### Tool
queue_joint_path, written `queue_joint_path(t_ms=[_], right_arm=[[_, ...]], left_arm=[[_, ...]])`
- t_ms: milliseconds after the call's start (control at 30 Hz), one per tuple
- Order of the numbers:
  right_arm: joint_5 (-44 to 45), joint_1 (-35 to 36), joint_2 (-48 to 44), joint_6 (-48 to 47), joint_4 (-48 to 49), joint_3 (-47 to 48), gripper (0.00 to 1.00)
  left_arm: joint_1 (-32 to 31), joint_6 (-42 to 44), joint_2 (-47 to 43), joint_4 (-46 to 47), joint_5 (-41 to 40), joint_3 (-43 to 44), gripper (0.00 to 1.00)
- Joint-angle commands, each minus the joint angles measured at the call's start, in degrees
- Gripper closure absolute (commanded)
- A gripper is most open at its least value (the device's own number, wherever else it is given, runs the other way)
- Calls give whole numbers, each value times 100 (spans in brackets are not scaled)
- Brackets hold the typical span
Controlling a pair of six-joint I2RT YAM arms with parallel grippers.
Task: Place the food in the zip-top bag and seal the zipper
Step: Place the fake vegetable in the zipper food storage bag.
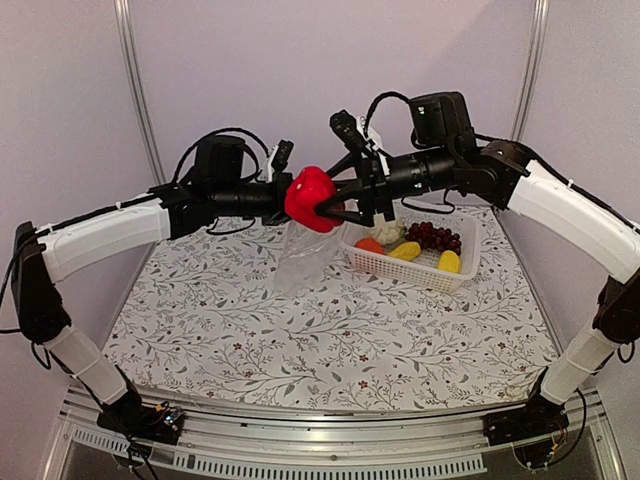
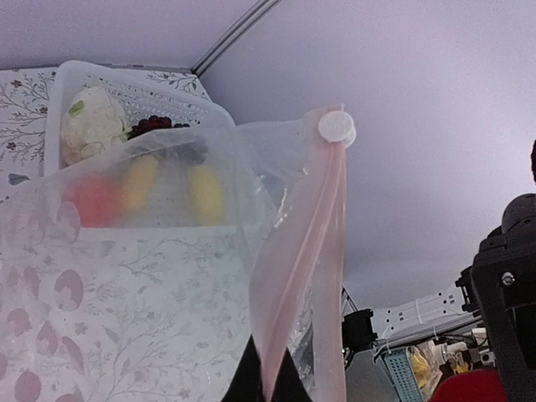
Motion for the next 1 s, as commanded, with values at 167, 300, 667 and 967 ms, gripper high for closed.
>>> queue_joint_path(t_ms=[167,300,667,967], right_arm=[[171,-255,175,253,554,-171,39],[153,-368,229,349,736,-312,38],[198,-373,441,727,863,-333,35],[1219,-365,586,806,827,-719,28]], left_arm=[[-86,-546,-579,347,226,-350,100],[-87,-790,-723,603,215,-530,100],[-82,-845,-1074,462,-201,-710,100],[150,-578,-1500,-22,-911,-824,100]])
